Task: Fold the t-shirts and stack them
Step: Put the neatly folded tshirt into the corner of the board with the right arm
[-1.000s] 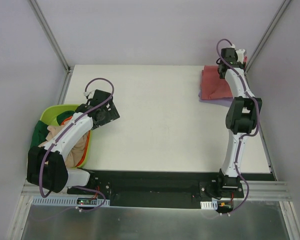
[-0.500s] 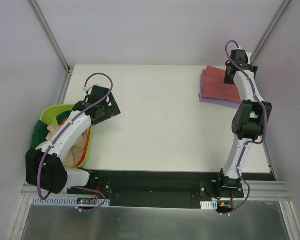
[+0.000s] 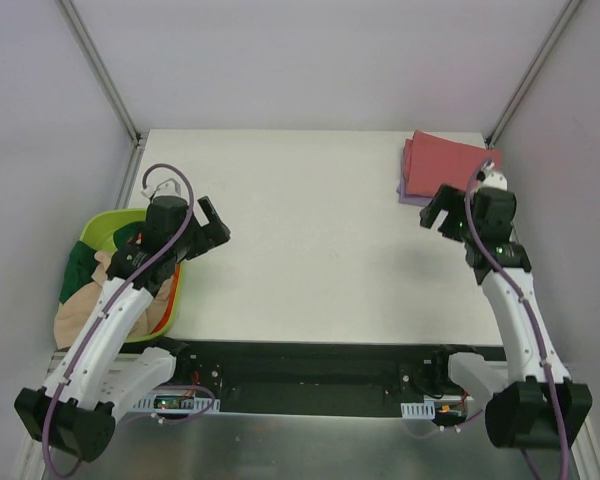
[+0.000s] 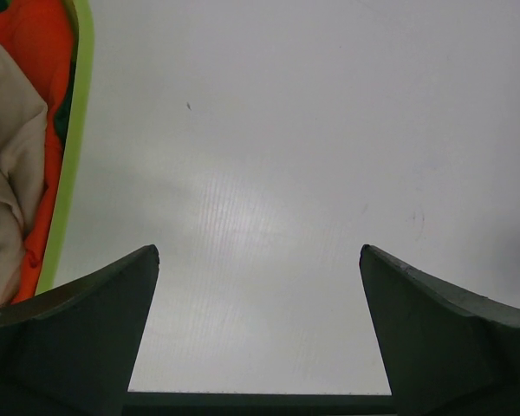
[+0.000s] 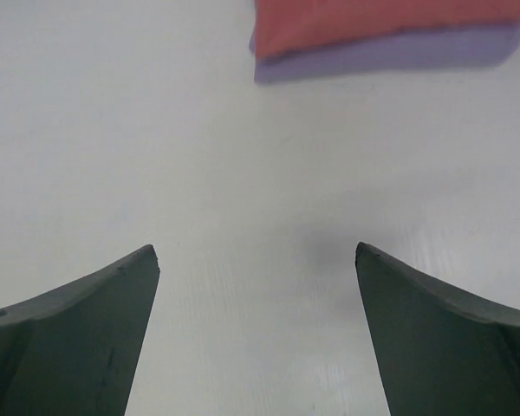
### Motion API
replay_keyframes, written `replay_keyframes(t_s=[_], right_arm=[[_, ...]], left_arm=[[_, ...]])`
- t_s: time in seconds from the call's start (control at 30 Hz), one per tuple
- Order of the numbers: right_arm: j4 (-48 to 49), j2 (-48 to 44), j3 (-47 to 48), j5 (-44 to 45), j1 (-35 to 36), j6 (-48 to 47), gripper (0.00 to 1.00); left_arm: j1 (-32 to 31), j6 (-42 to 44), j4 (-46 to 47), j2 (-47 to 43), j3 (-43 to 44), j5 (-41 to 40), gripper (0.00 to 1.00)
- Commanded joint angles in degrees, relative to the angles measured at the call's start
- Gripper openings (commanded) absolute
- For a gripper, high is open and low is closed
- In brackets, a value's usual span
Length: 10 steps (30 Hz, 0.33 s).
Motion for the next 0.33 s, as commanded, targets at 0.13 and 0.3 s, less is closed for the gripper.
replay_keyframes(t_s=[0.13, 0.3], right_arm=[[6.6, -22.5, -23.1, -6.3, -0.1, 7.6, 0.96], [7.0, -30.3, -27.5, -2.7, -0.1, 11.5, 0.96]], left_arm=[[0.3, -1.2, -0.8, -10.7, -8.3, 1.9, 0.99], [0.3, -3.2, -0.8, -13.3, -11.7, 0.1, 0.99]])
